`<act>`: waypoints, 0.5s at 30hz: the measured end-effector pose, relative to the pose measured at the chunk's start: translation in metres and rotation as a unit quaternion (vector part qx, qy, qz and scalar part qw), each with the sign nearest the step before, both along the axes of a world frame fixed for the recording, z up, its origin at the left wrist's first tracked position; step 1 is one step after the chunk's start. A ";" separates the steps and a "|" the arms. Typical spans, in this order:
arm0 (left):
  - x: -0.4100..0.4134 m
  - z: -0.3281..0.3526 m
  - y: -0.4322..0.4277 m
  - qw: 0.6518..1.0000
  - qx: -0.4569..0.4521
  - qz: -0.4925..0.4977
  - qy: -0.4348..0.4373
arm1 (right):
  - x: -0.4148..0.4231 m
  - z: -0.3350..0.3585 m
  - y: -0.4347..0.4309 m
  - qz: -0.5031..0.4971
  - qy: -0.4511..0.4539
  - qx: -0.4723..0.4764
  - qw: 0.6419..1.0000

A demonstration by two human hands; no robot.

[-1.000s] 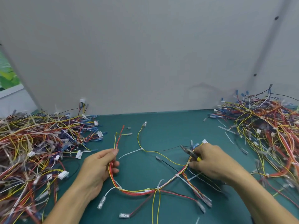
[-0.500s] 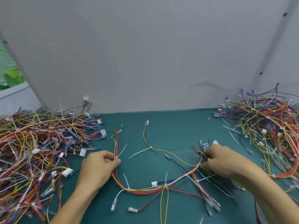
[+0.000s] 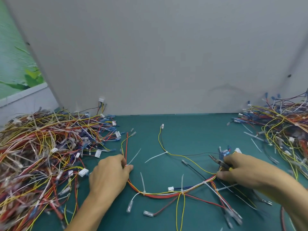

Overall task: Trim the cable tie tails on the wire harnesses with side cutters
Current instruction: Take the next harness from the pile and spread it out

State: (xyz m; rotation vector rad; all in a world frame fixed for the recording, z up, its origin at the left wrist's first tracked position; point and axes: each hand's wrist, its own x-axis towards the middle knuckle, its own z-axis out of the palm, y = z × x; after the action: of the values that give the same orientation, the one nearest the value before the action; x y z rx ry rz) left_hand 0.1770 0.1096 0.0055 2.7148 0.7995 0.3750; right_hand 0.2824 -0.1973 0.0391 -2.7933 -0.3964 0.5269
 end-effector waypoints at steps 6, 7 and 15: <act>-0.001 0.004 -0.005 0.999 0.023 0.006 -0.027 | 0.003 0.017 -0.010 -0.030 -0.051 0.071 0.996; -0.001 0.006 -0.006 0.999 0.030 0.005 -0.038 | 0.004 0.019 -0.011 -0.037 -0.066 0.091 0.993; 0.000 0.019 -0.027 0.965 0.081 -0.169 -0.183 | 0.010 0.009 -0.014 -0.108 -0.132 0.163 0.972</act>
State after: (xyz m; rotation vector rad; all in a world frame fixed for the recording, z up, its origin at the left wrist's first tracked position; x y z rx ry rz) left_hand 0.1768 0.0827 0.0247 2.7334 0.2070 0.8588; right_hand 0.2926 -0.2113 0.0484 -2.5435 -0.2029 0.0341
